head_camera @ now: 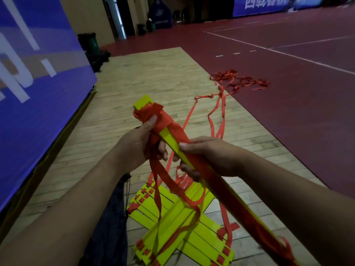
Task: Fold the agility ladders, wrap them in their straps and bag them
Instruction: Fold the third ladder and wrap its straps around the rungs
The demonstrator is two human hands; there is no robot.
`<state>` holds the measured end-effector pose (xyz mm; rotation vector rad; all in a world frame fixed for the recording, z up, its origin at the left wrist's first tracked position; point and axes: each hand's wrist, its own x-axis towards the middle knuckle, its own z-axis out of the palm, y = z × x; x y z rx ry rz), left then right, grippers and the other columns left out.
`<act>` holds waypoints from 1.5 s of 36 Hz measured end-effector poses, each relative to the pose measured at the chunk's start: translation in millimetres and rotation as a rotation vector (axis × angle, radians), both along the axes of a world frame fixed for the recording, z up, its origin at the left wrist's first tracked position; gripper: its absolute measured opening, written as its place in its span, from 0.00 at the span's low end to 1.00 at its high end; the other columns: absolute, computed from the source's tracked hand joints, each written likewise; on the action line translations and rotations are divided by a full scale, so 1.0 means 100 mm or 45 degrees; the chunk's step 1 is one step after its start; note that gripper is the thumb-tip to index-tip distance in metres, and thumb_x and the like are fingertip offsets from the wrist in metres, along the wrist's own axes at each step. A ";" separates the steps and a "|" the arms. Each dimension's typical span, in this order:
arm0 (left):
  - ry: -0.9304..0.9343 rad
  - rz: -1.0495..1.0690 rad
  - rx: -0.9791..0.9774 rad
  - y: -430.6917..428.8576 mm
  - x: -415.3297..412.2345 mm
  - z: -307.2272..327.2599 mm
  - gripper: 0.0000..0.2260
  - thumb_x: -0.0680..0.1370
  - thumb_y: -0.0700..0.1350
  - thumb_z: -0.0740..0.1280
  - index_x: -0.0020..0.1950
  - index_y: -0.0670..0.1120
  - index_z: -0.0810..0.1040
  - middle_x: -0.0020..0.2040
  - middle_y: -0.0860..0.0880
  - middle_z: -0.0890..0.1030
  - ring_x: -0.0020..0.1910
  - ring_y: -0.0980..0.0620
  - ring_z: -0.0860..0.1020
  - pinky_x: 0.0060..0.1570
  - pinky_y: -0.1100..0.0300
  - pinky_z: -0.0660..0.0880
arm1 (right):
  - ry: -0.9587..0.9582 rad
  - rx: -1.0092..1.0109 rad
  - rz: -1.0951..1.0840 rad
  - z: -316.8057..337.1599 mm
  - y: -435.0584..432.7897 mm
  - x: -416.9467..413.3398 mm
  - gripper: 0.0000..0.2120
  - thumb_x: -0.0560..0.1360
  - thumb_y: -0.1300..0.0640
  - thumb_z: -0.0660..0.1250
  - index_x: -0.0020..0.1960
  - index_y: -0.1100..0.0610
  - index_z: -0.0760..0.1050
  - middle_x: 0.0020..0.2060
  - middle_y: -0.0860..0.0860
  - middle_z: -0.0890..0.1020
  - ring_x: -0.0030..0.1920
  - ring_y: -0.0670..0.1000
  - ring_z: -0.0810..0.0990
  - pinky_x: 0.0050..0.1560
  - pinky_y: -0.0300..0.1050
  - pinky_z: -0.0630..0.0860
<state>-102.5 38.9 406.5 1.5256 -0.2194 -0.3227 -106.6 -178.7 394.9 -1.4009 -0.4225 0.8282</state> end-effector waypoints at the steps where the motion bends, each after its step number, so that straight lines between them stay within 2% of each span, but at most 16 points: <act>1: 0.023 -0.034 0.008 0.04 0.02 -0.02 0.27 0.76 0.64 0.58 0.48 0.40 0.79 0.32 0.44 0.79 0.33 0.46 0.80 0.37 0.57 0.76 | -0.051 0.009 -0.053 0.03 0.00 0.01 0.14 0.83 0.53 0.59 0.54 0.64 0.76 0.35 0.58 0.77 0.30 0.53 0.75 0.34 0.45 0.72; 3: 0.023 -0.145 0.153 0.13 0.06 -0.09 0.28 0.74 0.65 0.66 0.54 0.39 0.77 0.37 0.41 0.82 0.38 0.43 0.83 0.40 0.57 0.79 | -0.154 0.016 -0.141 0.08 -0.02 0.02 0.13 0.84 0.54 0.60 0.53 0.64 0.76 0.35 0.57 0.76 0.31 0.53 0.74 0.33 0.44 0.72; 5: 0.079 -0.220 0.402 0.19 0.11 -0.25 0.20 0.74 0.54 0.72 0.53 0.38 0.78 0.41 0.39 0.84 0.44 0.42 0.84 0.46 0.54 0.80 | -0.205 0.030 -0.234 0.07 -0.04 0.03 0.14 0.84 0.53 0.59 0.53 0.64 0.76 0.35 0.57 0.78 0.32 0.53 0.75 0.33 0.45 0.72; 7: 0.213 -0.268 0.604 0.22 0.15 -0.49 0.09 0.77 0.43 0.71 0.52 0.39 0.78 0.44 0.42 0.85 0.46 0.43 0.84 0.52 0.52 0.79 | -0.180 0.061 -0.354 0.03 -0.06 0.05 0.14 0.84 0.53 0.59 0.54 0.64 0.76 0.37 0.58 0.80 0.32 0.54 0.76 0.33 0.46 0.73; 11: 0.342 -0.435 0.804 0.14 0.13 -0.95 0.03 0.79 0.40 0.70 0.51 0.42 0.80 0.45 0.46 0.85 0.48 0.48 0.83 0.51 0.57 0.78 | -0.076 0.123 -0.596 -0.02 -0.08 0.11 0.15 0.84 0.52 0.61 0.55 0.64 0.77 0.37 0.58 0.81 0.32 0.53 0.80 0.30 0.44 0.75; 14: 0.315 -0.387 0.809 -0.08 0.04 -1.11 0.02 0.80 0.39 0.68 0.51 0.43 0.80 0.43 0.48 0.84 0.43 0.55 0.83 0.45 0.66 0.77 | -0.011 0.126 -0.738 0.00 -0.05 0.12 0.14 0.84 0.52 0.61 0.50 0.62 0.77 0.33 0.57 0.80 0.30 0.51 0.81 0.27 0.40 0.76; 20: 0.146 -0.339 0.702 -0.39 -0.02 -1.02 0.05 0.83 0.40 0.62 0.48 0.42 0.75 0.32 0.51 0.74 0.32 0.54 0.74 0.40 0.60 0.75 | -0.063 0.023 -0.981 0.07 -0.05 0.21 0.12 0.84 0.52 0.61 0.49 0.59 0.76 0.36 0.54 0.79 0.31 0.54 0.81 0.31 0.45 0.79; 26: 0.095 -0.233 0.532 -0.51 -0.06 -0.70 0.08 0.83 0.37 0.61 0.44 0.41 0.74 0.26 0.52 0.71 0.25 0.54 0.73 0.29 0.64 0.72 | 0.205 0.286 -0.753 0.15 -0.11 0.15 0.15 0.84 0.50 0.59 0.48 0.59 0.77 0.38 0.53 0.82 0.35 0.55 0.83 0.31 0.41 0.79; 30: 0.150 -0.360 0.969 -0.45 -0.09 -0.86 0.06 0.80 0.43 0.69 0.49 0.41 0.82 0.37 0.49 0.82 0.37 0.53 0.79 0.45 0.56 0.78 | 0.374 0.590 -0.528 0.20 -0.10 0.10 0.16 0.84 0.49 0.56 0.47 0.58 0.74 0.51 0.63 0.84 0.30 0.51 0.78 0.31 0.39 0.75; 33: 0.302 -0.398 0.966 -0.33 -0.06 -1.02 0.11 0.78 0.47 0.72 0.53 0.40 0.82 0.45 0.45 0.84 0.43 0.50 0.82 0.52 0.53 0.78 | 0.370 0.691 -0.586 0.24 -0.14 0.10 0.16 0.84 0.50 0.56 0.45 0.60 0.73 0.42 0.59 0.81 0.25 0.49 0.73 0.27 0.37 0.71; 37: 0.171 -0.456 1.403 -0.14 0.05 -1.03 0.03 0.78 0.46 0.70 0.45 0.49 0.81 0.45 0.50 0.83 0.47 0.50 0.81 0.53 0.55 0.77 | 0.263 0.681 -0.761 0.30 -0.34 0.16 0.17 0.84 0.50 0.55 0.45 0.61 0.72 0.34 0.54 0.74 0.24 0.49 0.69 0.26 0.38 0.68; 39: 0.022 -0.224 1.553 0.00 0.15 -0.96 0.06 0.77 0.40 0.67 0.43 0.50 0.79 0.43 0.47 0.82 0.45 0.47 0.82 0.51 0.52 0.78 | 0.234 0.596 -0.866 0.30 -0.46 0.19 0.17 0.84 0.51 0.56 0.45 0.61 0.73 0.33 0.54 0.74 0.27 0.50 0.70 0.28 0.39 0.68; 43: -0.246 0.678 0.999 0.20 0.28 -0.56 0.12 0.75 0.31 0.58 0.44 0.46 0.77 0.35 0.43 0.80 0.33 0.46 0.82 0.41 0.45 0.80 | 0.182 0.248 -0.926 0.19 -0.60 0.20 0.17 0.84 0.49 0.59 0.45 0.60 0.75 0.34 0.53 0.77 0.29 0.51 0.72 0.32 0.43 0.69; 46: -0.505 0.846 0.931 0.29 0.26 -0.28 0.10 0.75 0.32 0.59 0.46 0.45 0.75 0.36 0.43 0.79 0.31 0.48 0.82 0.36 0.52 0.78 | 0.135 0.089 -0.855 0.14 -0.58 0.17 0.16 0.84 0.49 0.59 0.49 0.61 0.75 0.38 0.55 0.80 0.30 0.51 0.74 0.31 0.43 0.71; 49: -0.290 0.671 1.193 0.37 0.25 -0.27 0.10 0.77 0.33 0.59 0.47 0.44 0.78 0.38 0.45 0.79 0.36 0.47 0.81 0.34 0.59 0.75 | -0.034 -0.042 -0.849 0.14 -0.50 0.14 0.15 0.84 0.50 0.60 0.53 0.62 0.75 0.44 0.58 0.80 0.31 0.52 0.78 0.33 0.46 0.74; 54: 0.244 -0.120 1.642 0.54 0.23 -0.56 0.07 0.80 0.40 0.66 0.44 0.46 0.82 0.39 0.48 0.84 0.38 0.50 0.83 0.32 0.65 0.75 | -0.214 -0.036 -0.778 0.20 -0.45 0.07 0.14 0.84 0.52 0.61 0.57 0.63 0.77 0.46 0.55 0.83 0.38 0.54 0.84 0.34 0.45 0.78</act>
